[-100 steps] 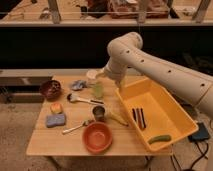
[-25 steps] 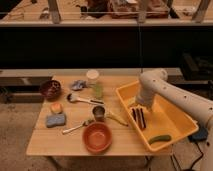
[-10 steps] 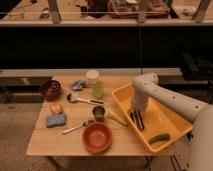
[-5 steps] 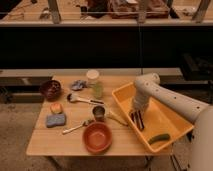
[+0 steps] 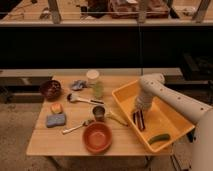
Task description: Wipe tray with eraser
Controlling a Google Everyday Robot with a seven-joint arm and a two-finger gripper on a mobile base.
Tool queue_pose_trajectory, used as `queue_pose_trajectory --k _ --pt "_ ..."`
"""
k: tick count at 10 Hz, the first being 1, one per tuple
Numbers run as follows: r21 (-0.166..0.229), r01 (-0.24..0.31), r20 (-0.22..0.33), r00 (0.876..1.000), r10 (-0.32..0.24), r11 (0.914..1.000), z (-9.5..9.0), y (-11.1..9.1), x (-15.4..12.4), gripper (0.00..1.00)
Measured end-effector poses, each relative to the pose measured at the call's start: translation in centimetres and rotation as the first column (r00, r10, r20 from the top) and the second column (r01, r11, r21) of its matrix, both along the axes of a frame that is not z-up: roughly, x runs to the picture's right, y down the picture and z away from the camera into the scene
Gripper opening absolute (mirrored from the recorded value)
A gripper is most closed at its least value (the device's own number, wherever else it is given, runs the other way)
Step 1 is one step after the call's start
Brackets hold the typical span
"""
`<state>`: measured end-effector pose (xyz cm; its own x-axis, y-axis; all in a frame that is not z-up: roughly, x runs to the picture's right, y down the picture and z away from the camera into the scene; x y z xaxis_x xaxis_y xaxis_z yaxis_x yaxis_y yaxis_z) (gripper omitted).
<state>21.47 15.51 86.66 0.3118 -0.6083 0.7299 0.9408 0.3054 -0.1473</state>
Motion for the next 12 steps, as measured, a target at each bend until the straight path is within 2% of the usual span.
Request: queue_pose_trajectory --k 3,5,7,8,10,12 --pt "-0.021 -0.066 -0.036 0.997 0.065 0.9976 0.0 0.0 4.4 0.44" --pt "-0.043 -0.104 -0.067 0.993 0.101 0.9937 -0.2 1.1 7.0 0.44" --pt "-0.065 -0.119 -0.077 0.99 0.114 0.9907 -0.7 2.7 7.4 0.44" --pt "-0.064 -0.123 -0.081 0.99 0.118 0.9903 -0.8 2.8 7.7 0.44" --pt "-0.066 -0.117 -0.08 0.991 0.112 0.991 -0.7 2.8 7.5 0.44" --pt "-0.077 -0.094 -0.059 0.994 0.089 0.9927 -1.3 4.1 6.5 0.44"
